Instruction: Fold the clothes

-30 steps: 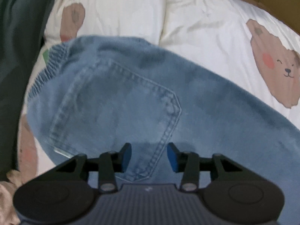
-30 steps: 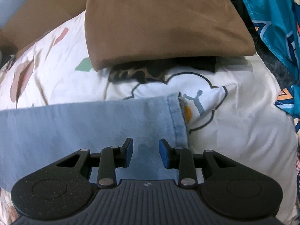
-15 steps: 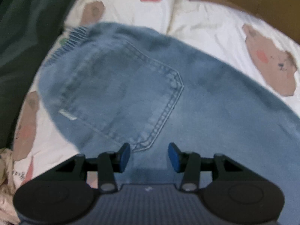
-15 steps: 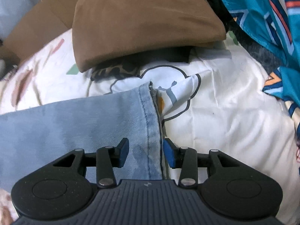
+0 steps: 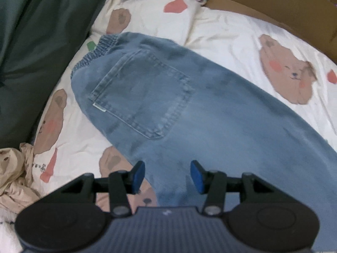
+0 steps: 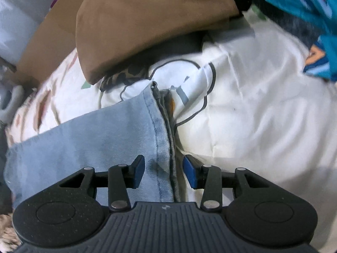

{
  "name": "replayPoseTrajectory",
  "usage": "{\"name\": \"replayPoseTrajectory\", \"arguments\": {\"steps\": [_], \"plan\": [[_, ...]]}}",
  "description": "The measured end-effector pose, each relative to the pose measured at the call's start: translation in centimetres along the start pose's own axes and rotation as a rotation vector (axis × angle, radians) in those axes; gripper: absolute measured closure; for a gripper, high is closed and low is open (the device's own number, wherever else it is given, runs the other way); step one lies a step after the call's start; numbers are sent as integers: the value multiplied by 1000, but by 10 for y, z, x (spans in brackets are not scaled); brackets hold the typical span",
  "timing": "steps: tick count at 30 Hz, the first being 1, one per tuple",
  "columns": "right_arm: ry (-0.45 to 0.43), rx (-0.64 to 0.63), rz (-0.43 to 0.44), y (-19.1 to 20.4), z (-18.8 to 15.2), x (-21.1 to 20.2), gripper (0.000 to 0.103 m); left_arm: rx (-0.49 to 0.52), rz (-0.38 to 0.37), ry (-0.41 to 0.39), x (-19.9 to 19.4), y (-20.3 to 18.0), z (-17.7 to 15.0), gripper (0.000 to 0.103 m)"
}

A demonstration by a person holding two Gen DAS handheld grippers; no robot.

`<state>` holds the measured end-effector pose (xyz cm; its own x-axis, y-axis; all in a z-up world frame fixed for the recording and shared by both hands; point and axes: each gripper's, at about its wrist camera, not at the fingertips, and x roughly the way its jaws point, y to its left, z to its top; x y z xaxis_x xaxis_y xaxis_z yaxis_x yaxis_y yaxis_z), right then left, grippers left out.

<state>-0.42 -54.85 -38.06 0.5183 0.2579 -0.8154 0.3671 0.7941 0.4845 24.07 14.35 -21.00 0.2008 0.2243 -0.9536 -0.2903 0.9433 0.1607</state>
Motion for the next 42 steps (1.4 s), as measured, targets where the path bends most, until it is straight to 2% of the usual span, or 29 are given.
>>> {"name": "replayPoseTrajectory", "arguments": {"steps": [3, 7, 11, 19, 26, 30, 36, 42], "plan": [[-6, 66, 73, -13, -4, 4, 51, 59, 19, 14, -15, -14, -4, 51], [18, 174, 218, -26, -6, 3, 54, 149, 34, 14, -38, -32, -4, 51], [35, 157, 297, -21, -11, -8, 57, 195, 9, -19, -57, -46, -5, 45], [-5, 3, 275, 18, -15, -33, 56, 210, -40, 6, -40, -60, -23, 45], [-23, -22, 245, 22, -12, -28, 56, 253, -25, 43, -19, -62, -32, 45], [-29, 32, 225, 0, -14, -18, 56, 252, -16, 47, -10, -61, -36, 45], [-6, 103, 238, -22, -10, 1, 59, 258, -10, 81, 10, -60, -45, 45], [67, 211, 338, -45, -3, 22, 59, 271, -9, 96, 21, -62, -51, 45]]}}
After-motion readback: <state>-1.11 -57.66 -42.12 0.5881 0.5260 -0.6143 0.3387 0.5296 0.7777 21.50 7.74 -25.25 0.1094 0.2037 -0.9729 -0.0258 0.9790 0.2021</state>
